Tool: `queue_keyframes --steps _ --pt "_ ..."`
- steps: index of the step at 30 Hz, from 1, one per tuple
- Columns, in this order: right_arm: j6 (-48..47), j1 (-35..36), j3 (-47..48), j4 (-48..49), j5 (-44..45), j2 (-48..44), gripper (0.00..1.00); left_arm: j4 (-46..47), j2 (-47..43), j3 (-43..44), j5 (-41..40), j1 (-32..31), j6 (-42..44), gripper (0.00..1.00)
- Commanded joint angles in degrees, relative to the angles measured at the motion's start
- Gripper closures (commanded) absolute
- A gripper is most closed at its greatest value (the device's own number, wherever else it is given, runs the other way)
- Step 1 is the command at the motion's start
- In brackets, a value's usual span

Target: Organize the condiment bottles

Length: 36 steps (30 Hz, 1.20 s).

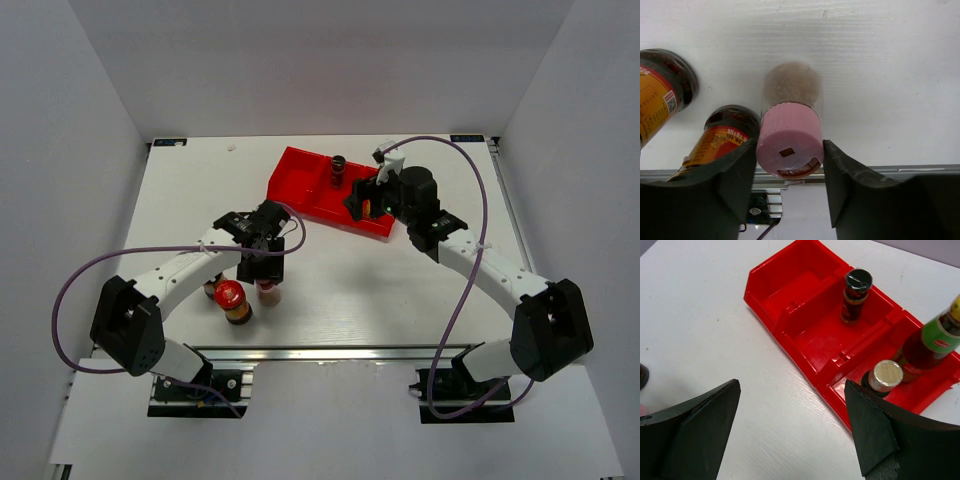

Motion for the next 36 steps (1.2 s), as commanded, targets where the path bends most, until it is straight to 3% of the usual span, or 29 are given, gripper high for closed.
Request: queue_keyframes --steps 1,7,12,16,20,23,26,31,34,36 --pt "-0.9 0.1 -0.9 -0.2 4.2 -2.2 0.11 0.3 -0.1 0.2 0.4 -0.3 0.3 0.37" --pt "-1.1 0.1 -1.7 -0.1 6.9 -3.2 0.11 0.8 -1.0 1.6 2.1 -0.3 0.5 0.53" --pt "2.7 0.1 -5.0 1.7 11.5 -6.3 0.11 2.5 0.0 6.2 1.0 -0.3 0.3 0.55" --pt "7.5 0.1 -14.8 13.0 15.2 -15.4 0.11 8.2 2.1 11.7 0.7 -0.3 0.8 0.56" --pt "7.5 0.1 -20.8 16.9 16.6 -26.3 0.11 10.8 8.2 23.0 -1.1 -0.3 2.3 0.56" --pt "6.3 0.1 -22.0 14.2 21.2 -30.4 0.11 10.7 16.1 30.9 -1.6 -0.3 4.3 0.59" --pt "5.8 0.1 -22.8 12.0 28.0 -32.6 0.11 8.5 25.4 42.9 -0.1 -0.2 6.2 0.64" --pt "5.8 0.0 -24.1 12.0 29.1 -33.4 0.11 3.1 37.8 64.3 0.7 -0.2 8.9 0.65" --pt "5.7 0.0 -24.1 11.7 29.6 -32.5 0.11 2.0 42.3 69.9 0.2 -0.2 9.9 0.63" --pt "5.6 0.0 -24.2 11.7 29.5 -32.0 0.11 5.7 42.4 68.6 -0.1 -0.2 10.5 0.6"
